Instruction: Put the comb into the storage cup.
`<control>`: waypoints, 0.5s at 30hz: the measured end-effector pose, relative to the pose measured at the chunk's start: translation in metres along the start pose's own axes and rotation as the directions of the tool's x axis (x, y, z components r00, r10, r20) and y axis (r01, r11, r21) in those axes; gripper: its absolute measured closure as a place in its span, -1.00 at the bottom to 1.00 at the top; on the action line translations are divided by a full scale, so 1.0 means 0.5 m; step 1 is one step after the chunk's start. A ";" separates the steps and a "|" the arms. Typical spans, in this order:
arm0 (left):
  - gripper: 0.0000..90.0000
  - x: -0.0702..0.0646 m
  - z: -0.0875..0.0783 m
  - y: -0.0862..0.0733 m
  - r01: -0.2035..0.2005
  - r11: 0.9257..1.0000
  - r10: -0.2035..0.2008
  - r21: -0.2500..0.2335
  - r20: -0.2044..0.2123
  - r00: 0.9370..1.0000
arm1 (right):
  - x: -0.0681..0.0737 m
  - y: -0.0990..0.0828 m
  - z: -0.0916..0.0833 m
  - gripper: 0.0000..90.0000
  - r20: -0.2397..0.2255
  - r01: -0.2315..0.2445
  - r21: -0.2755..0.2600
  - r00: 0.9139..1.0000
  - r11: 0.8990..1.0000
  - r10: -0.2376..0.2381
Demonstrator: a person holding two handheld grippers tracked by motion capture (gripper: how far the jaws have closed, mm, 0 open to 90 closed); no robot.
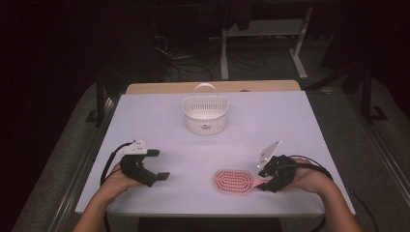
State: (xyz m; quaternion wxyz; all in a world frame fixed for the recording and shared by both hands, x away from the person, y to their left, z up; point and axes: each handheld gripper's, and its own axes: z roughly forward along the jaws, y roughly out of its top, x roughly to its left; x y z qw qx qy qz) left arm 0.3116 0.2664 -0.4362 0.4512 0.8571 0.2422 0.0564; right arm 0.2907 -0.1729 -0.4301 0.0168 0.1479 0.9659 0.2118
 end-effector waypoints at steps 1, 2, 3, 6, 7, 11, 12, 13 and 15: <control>-0.99 0.000 0.000 0.000 -0.001 1.000 0.001 0.000 0.000 1.000 | 0.000 0.001 0.002 0.18 0.002 0.002 0.012 1.000 1.000 -0.002; -0.99 0.000 0.000 0.000 -0.001 1.000 0.001 0.000 0.000 1.000 | 0.001 0.002 0.005 0.19 0.002 0.005 0.025 1.000 1.000 -0.005; -0.99 0.000 0.000 0.000 -0.001 1.000 0.001 0.000 0.000 1.000 | 0.001 0.003 0.006 0.22 0.002 0.010 0.034 1.000 0.999 -0.010; -0.99 0.000 0.001 0.000 0.000 1.000 0.000 0.000 0.000 1.000 | 0.003 0.005 0.010 0.26 0.007 0.016 0.055 1.000 0.998 -0.016; -0.99 -0.001 0.001 0.000 0.001 1.000 -0.001 0.000 -0.001 1.000 | 0.003 0.006 0.011 0.27 0.007 0.020 0.060 1.000 0.998 -0.020; -0.99 0.000 0.000 0.000 0.001 1.000 -0.001 0.000 -0.001 1.000 | 0.005 0.008 0.018 0.34 0.008 0.030 0.083 0.999 0.996 -0.031; -0.99 0.000 0.000 0.000 0.001 1.000 -0.001 0.000 -0.001 1.000 | 0.005 0.009 0.020 0.35 0.009 0.029 0.086 1.000 0.996 -0.030; -0.99 0.000 0.000 0.000 0.000 1.000 0.000 0.000 -0.001 1.000 | 0.005 0.010 0.021 0.36 0.011 0.032 0.090 0.999 0.995 -0.034; -0.99 0.000 0.000 0.000 0.001 1.000 -0.001 -0.001 0.000 1.000 | 0.006 0.013 0.023 0.39 0.013 0.040 0.101 0.999 0.994 -0.041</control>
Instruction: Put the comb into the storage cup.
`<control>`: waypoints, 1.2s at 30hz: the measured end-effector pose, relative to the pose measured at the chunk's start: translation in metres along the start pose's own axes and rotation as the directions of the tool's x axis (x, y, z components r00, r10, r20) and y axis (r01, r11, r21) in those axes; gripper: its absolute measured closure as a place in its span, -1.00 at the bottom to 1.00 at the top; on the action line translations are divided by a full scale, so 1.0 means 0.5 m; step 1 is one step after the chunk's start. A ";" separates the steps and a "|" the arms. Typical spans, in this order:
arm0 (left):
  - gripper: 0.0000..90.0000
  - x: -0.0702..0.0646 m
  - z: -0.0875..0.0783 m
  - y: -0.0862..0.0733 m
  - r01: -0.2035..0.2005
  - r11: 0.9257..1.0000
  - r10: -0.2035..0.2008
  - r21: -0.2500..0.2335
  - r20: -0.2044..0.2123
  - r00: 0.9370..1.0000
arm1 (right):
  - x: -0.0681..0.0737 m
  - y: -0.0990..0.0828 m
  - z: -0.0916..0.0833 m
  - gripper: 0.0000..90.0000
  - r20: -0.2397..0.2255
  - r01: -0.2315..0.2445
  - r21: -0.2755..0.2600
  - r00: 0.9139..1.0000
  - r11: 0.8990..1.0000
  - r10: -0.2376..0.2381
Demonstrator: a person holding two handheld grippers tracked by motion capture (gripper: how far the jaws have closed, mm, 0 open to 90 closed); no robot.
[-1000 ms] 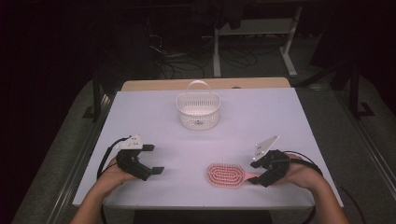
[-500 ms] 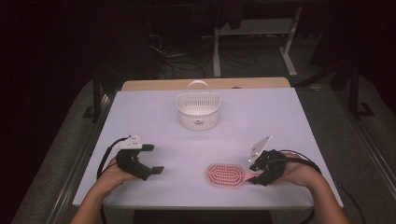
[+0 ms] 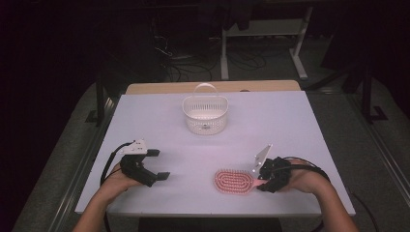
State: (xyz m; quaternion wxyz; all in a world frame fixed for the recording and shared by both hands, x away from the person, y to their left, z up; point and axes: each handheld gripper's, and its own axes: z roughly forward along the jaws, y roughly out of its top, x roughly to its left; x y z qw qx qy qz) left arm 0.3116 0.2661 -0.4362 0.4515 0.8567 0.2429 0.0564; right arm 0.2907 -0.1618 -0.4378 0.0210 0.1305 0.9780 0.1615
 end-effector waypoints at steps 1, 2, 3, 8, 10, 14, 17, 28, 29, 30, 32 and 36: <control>-0.99 0.000 0.000 0.000 -0.002 1.000 0.002 0.001 0.000 1.000 | 0.000 0.002 0.001 0.40 0.002 0.004 0.007 1.000 1.000 -0.004; -0.99 0.000 0.000 0.000 -0.002 1.000 0.002 0.000 0.000 1.000 | 0.001 0.003 0.002 0.40 0.003 0.008 0.011 1.000 1.000 -0.008; -0.99 0.000 0.000 0.000 0.000 1.000 0.000 0.000 0.000 1.000 | 0.001 0.005 0.002 0.41 0.004 0.011 0.014 1.000 1.000 -0.011; -0.99 0.000 0.000 0.000 -0.001 1.000 0.001 0.001 0.000 1.000 | 0.002 0.009 0.003 0.44 0.002 0.019 0.027 1.000 0.999 -0.019; -0.99 0.000 0.000 0.000 -0.001 1.000 0.001 0.000 0.000 1.000 | 0.002 0.011 0.003 0.46 0.002 0.020 0.031 1.000 0.999 -0.020; -0.99 0.000 0.000 0.000 -0.001 1.000 0.001 0.000 0.000 1.000 | 0.003 0.015 0.004 0.47 0.001 0.028 0.045 1.000 0.999 -0.028; -0.99 0.000 0.001 0.000 -0.002 1.000 0.002 0.000 0.001 1.000 | 0.002 0.017 0.004 0.48 -0.001 0.026 0.051 1.000 0.998 -0.026; -0.99 0.000 0.000 0.001 0.000 1.000 0.000 -0.001 0.000 1.000 | 0.003 0.020 0.004 0.51 -0.001 0.027 0.063 1.000 0.998 -0.027; -0.99 0.000 -0.001 0.001 -0.001 1.000 0.001 -0.001 0.000 1.000 | 0.002 0.020 0.004 0.51 -0.002 0.025 0.058 1.000 0.998 -0.025; -0.99 0.000 -0.001 0.001 -0.001 1.000 0.001 -0.002 0.000 1.000 | 0.002 0.019 0.004 0.51 -0.004 0.021 0.053 1.000 0.998 -0.021; -0.99 0.000 -0.001 0.001 -0.001 1.000 0.001 -0.002 0.000 1.000 | 0.000 0.015 0.003 0.51 -0.012 0.007 0.027 1.000 1.000 -0.006; -0.99 0.001 -0.001 0.001 -0.001 1.000 0.001 -0.001 0.000 1.000 | -0.006 0.010 -0.003 0.51 -0.022 -0.009 -0.019 1.000 1.000 0.009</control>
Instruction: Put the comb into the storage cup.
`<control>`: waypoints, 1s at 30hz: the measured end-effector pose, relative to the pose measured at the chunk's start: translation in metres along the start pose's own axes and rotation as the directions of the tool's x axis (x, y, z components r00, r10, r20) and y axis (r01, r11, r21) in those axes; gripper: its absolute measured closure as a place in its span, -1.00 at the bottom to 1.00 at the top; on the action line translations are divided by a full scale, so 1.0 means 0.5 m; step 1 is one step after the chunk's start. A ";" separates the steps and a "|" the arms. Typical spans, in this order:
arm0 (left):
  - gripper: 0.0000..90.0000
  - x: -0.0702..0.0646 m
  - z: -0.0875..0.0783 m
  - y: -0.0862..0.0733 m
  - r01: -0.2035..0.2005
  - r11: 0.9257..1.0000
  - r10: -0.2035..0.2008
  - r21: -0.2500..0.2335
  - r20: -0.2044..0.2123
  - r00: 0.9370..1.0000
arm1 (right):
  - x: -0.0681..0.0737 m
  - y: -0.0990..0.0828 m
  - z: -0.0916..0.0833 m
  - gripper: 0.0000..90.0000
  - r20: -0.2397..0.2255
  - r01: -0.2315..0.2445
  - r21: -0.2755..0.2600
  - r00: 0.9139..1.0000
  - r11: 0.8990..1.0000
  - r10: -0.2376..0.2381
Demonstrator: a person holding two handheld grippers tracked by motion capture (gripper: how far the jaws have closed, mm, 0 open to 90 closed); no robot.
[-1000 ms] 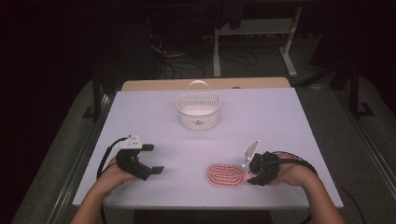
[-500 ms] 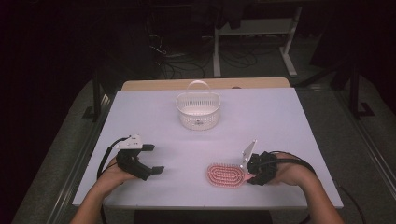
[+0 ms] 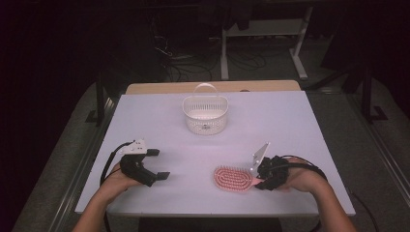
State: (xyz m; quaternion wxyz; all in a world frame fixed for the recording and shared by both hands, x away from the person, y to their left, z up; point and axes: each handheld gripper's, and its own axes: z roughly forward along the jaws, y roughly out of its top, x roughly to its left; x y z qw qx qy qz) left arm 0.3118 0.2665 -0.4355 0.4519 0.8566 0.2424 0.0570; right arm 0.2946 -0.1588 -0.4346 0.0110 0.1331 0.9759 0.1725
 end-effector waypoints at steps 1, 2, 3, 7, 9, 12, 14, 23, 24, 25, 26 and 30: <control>-0.99 0.000 0.000 0.000 0.001 1.000 -0.001 -0.001 0.000 1.000 | -0.001 -0.001 -0.003 0.51 0.000 -0.007 -0.008 1.000 1.000 0.007; -0.99 -0.001 0.000 0.000 0.000 1.000 0.000 0.000 0.000 1.000 | -0.003 -0.002 -0.007 0.51 0.003 -0.009 -0.023 1.000 1.000 0.009; -0.99 -0.001 0.000 0.000 0.001 1.000 -0.001 0.000 0.000 1.000 | -0.004 -0.004 -0.010 0.51 0.005 -0.015 -0.036 1.000 0.999 0.015; -0.99 -0.001 0.001 0.000 0.002 1.000 -0.002 -0.001 0.000 1.000 | -0.011 -0.010 -0.021 0.51 0.004 -0.033 -0.084 0.999 0.996 0.033; -0.99 -0.001 0.001 0.000 0.001 1.000 -0.001 -0.001 0.000 1.000 | -0.014 -0.012 -0.024 0.51 0.006 -0.042 -0.104 0.999 0.994 0.043; -0.99 -0.001 0.001 0.000 0.002 1.000 -0.002 -0.001 0.000 1.000 | -0.016 -0.014 -0.027 0.51 0.015 -0.051 -0.119 0.998 0.992 0.053; -0.99 -0.001 0.001 0.001 0.002 1.000 -0.002 -0.002 0.000 1.000 | -0.019 -0.017 -0.029 0.51 0.019 -0.059 -0.129 0.998 0.990 0.062; -0.99 -0.002 0.003 0.001 0.002 1.000 -0.002 0.000 0.002 1.000 | -0.028 -0.025 -0.049 0.51 0.031 -0.079 -0.207 0.996 0.975 0.087; -0.99 -0.003 0.003 0.002 0.001 1.000 -0.001 0.001 0.002 1.000 | -0.029 -0.026 -0.052 0.52 0.037 -0.082 -0.217 0.995 0.973 0.093; -0.99 -0.003 0.003 0.002 0.002 1.000 -0.002 0.000 0.002 1.000 | -0.031 -0.026 -0.054 0.52 0.038 -0.084 -0.233 0.995 0.969 0.096; -0.99 -0.003 0.003 0.002 0.003 1.000 -0.003 -0.001 0.002 1.000 | -0.032 -0.027 -0.057 0.52 0.036 -0.088 -0.245 0.994 0.965 0.100; -0.99 -0.005 0.003 0.007 0.005 1.000 -0.005 -0.008 0.010 1.000 | -0.036 -0.027 -0.068 0.52 0.044 -0.099 -0.297 0.992 0.950 0.117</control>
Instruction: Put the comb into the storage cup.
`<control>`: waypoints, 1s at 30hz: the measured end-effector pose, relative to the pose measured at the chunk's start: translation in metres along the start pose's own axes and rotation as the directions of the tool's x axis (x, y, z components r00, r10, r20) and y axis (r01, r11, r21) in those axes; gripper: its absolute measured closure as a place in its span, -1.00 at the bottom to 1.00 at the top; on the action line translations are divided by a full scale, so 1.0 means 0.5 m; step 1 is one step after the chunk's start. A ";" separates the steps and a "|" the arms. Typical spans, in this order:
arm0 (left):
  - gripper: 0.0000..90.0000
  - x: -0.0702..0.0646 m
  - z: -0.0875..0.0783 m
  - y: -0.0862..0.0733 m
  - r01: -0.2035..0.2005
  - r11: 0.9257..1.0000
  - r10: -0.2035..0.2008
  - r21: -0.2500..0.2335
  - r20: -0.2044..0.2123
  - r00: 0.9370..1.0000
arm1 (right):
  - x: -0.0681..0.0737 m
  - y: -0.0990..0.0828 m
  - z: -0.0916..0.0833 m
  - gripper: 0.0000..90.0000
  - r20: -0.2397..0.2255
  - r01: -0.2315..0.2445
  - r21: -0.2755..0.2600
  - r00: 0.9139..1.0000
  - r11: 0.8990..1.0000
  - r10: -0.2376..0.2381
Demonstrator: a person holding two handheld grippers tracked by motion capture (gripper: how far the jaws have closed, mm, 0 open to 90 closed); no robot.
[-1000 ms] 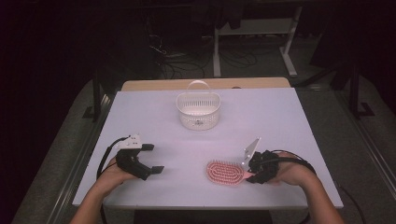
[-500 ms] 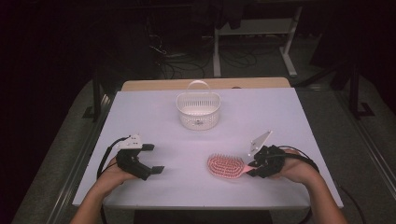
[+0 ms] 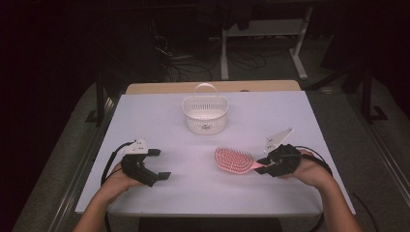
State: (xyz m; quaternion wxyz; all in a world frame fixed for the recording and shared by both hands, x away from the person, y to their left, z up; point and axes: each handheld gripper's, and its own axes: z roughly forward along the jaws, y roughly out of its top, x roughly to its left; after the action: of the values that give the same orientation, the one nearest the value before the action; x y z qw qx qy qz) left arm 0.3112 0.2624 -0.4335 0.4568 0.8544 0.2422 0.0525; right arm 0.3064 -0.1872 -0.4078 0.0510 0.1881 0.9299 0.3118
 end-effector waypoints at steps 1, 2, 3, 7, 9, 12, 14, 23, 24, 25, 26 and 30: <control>-0.99 0.000 0.000 0.001 0.004 1.000 -0.004 -0.006 0.004 1.000 | -0.001 0.001 -0.002 0.51 0.003 -0.001 -0.010 1.000 1.000 0.001; -0.99 -0.001 -0.001 0.004 0.007 1.000 -0.007 -0.008 0.005 1.000 | -0.002 0.002 -0.004 0.52 0.006 -0.002 -0.023 1.000 1.000 0.002; -0.99 -0.001 -0.001 0.006 0.005 1.000 -0.005 -0.011 0.004 1.000 | -0.003 0.004 -0.006 0.52 0.007 -0.006 -0.033 1.000 0.999 0.006; -0.99 -0.002 -0.005 0.020 0.008 1.000 -0.008 -0.025 0.008 1.000 | -0.008 0.014 -0.015 0.52 0.009 -0.006 -0.079 1.000 0.997 0.006; -1.00 -0.001 -0.006 0.028 0.008 1.000 -0.008 -0.026 0.009 1.000 | -0.012 0.019 -0.019 0.52 0.013 -0.002 -0.094 1.000 0.996 0.003; -1.00 0.002 -0.007 0.043 0.014 0.999 -0.013 -0.036 0.017 1.000 | -0.016 0.028 -0.025 0.52 0.030 -0.005 -0.118 1.000 0.993 0.008; -1.00 0.002 -0.007 0.056 0.015 0.999 -0.014 -0.039 0.023 1.000 | -0.019 0.033 -0.027 0.52 0.035 -0.004 -0.135 0.999 0.991 0.009; -1.00 0.008 -0.003 0.119 -0.009 0.998 0.010 -0.064 0.018 1.000 | -0.039 0.053 -0.022 0.52 0.041 -0.016 -0.187 0.999 0.982 0.024; -1.00 0.008 0.000 0.124 -0.008 0.998 0.010 -0.068 0.022 1.000 | -0.041 0.055 -0.021 0.52 0.040 -0.014 -0.189 0.999 0.982 0.022; -1.00 0.009 0.002 0.128 -0.010 0.997 0.012 -0.071 0.024 1.000 | -0.042 0.057 -0.019 0.52 0.040 -0.015 -0.191 0.999 0.982 0.023; -1.00 0.011 0.005 0.132 -0.008 0.997 0.010 -0.074 0.029 1.000 | -0.043 0.060 -0.018 0.52 0.039 -0.015 -0.192 0.999 0.981 0.023; -1.00 0.016 0.017 0.144 -0.004 0.997 0.007 -0.077 0.037 0.999 | -0.046 0.070 -0.016 0.52 0.040 -0.017 -0.210 0.999 0.978 0.026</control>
State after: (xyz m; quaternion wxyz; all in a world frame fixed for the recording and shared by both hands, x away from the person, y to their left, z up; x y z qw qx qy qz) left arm 0.3474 0.2262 -0.3813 0.4936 0.8376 0.2291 0.0471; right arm 0.3372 -0.1747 -0.3809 0.0868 0.1982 0.8886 0.4045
